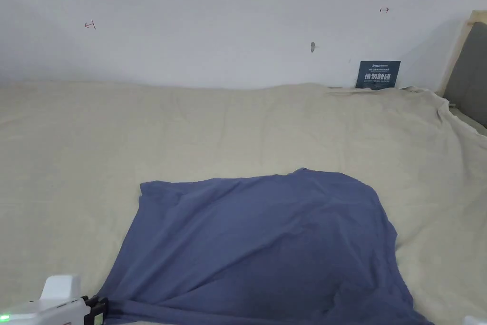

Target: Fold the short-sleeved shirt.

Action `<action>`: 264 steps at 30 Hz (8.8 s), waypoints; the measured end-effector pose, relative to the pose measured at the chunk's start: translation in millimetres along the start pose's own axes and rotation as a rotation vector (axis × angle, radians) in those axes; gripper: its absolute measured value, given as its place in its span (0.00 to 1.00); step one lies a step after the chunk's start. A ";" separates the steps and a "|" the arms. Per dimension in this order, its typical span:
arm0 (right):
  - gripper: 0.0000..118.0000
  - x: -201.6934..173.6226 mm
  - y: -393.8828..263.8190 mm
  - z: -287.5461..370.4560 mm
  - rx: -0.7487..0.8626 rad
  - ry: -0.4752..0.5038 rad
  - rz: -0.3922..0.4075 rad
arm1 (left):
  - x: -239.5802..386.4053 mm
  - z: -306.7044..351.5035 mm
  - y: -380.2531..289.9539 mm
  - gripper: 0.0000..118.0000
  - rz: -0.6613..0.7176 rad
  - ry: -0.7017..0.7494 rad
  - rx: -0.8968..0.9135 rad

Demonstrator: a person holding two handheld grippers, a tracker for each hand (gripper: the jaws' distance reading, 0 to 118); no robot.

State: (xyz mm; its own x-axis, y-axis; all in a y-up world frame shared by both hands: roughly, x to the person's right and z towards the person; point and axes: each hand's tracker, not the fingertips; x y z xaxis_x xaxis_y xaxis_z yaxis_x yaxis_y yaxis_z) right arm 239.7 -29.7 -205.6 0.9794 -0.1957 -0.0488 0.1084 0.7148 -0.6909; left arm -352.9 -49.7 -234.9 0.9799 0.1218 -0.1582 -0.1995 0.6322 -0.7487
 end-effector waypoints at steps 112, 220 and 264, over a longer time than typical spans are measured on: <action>0.25 -16.6 -64.7 -32.9 -0.216 -0.169 0.049 | 21.5 40.4 -48.4 0.08 0.018 0.054 -0.060; 0.00 -38.1 77.1 -17.7 0.131 -0.154 0.047 | 29.0 -74.6 45.2 0.16 -0.033 0.146 -0.217; 0.05 14.8 -18.5 -0.1 -0.162 -0.086 -0.096 | -22.8 34.6 -35.6 0.03 0.146 -0.031 -0.174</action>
State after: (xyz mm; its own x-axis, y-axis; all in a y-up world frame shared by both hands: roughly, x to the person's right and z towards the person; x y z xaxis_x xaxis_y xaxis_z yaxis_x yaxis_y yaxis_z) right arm 252.2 -45.9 -193.6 0.9776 -0.1947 0.0801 0.1801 0.5765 -0.7970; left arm -367.8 -48.5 -182.5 0.9398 0.2274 -0.2551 -0.3350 0.4653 -0.8193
